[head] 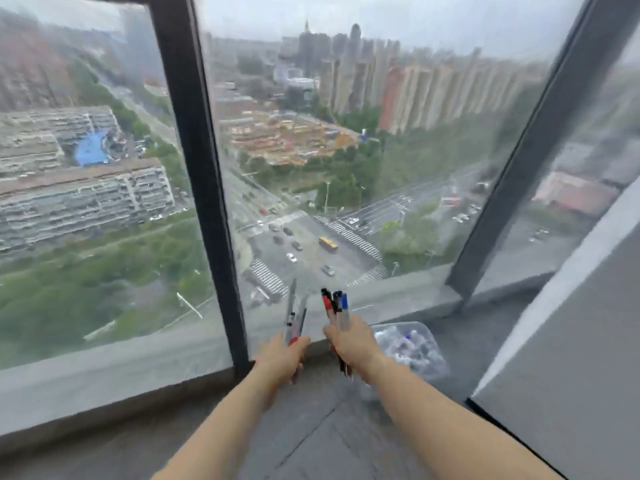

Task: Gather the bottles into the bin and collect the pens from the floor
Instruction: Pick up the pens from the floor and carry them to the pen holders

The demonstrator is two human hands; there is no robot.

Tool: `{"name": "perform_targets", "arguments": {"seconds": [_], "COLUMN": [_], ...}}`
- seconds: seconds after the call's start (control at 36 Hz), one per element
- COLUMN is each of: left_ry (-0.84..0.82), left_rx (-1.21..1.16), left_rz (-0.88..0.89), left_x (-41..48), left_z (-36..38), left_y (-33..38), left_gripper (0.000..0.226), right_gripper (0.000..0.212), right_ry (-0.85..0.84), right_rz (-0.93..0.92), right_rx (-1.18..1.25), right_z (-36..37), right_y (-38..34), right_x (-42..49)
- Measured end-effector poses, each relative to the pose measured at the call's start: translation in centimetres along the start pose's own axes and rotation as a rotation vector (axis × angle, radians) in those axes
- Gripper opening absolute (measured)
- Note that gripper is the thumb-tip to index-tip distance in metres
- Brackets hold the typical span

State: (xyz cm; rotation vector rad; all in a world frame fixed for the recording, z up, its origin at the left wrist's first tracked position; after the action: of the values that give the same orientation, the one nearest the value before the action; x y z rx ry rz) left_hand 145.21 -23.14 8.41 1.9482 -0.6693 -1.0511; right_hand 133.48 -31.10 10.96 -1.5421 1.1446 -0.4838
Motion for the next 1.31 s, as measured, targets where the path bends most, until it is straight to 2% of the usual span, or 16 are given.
{"name": "perform_targets", "arguments": {"seconds": [0.08, 0.19, 0.39, 0.5, 0.67, 0.81, 1.11, 1.31], "left_ry": [-0.081, -0.219, -0.48, -0.621, -0.792, -0.867, -1.091, -1.223], "left_rx": [0.037, 0.048, 0.032, 0.025, 0.083, 0.182, 0.265, 0.266], "left_rz": [0.046, 0.134, 0.198, 0.188, 0.211, 0.254, 0.369, 0.413], "left_x": [-1.0, -3.1, -9.9, -15.5, -23.5, -28.1, -34.1, -38.8], "left_z": [7.2, 18.0, 39.2, 51.1, 65.2, 72.0, 82.4, 89.6], "left_y": [3.8, 7.6, 12.8, 15.1, 17.6, 18.8, 22.2, 23.3], "left_gripper": [0.021, 0.021, 0.028, 0.027, 0.02, 0.011, 0.01, 0.024], "right_gripper": [0.015, 0.024, 0.006, 0.011, 0.003, 0.009, 0.012, 0.007], "right_ry": [0.141, 0.311, 0.61, 0.749, 1.017, 1.188, 1.414, 1.535], "right_rz": [0.045, 0.093, 0.179, 0.198, 0.271, 0.343, 0.25, 0.206], "right_rx": [0.046, 0.057, 0.183, 0.255, 0.37, 0.481, 0.653, 0.749], "right_z": [-8.7, -20.4, -39.4, -49.8, -63.4, -69.8, -75.6, -80.3], "right_y": [2.2, 6.0, 15.2, 19.5, 25.6, 29.4, 32.7, 35.2], "right_x": [-2.1, -5.9, -14.7, -20.3, -28.4, -33.1, -41.6, -46.5]}}
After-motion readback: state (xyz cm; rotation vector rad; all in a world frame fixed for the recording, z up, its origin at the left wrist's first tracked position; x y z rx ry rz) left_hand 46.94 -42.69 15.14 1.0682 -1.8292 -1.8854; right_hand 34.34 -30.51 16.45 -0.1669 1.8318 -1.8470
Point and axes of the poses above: each hand's wrist, its own x-axis towards the middle knuckle, its own z-axis out of the palm, y = z × x, the point moved 4 cm from there along x, towards the middle knuckle, and after that the axes turned 5 degrees about x, right-handed, at the moved point
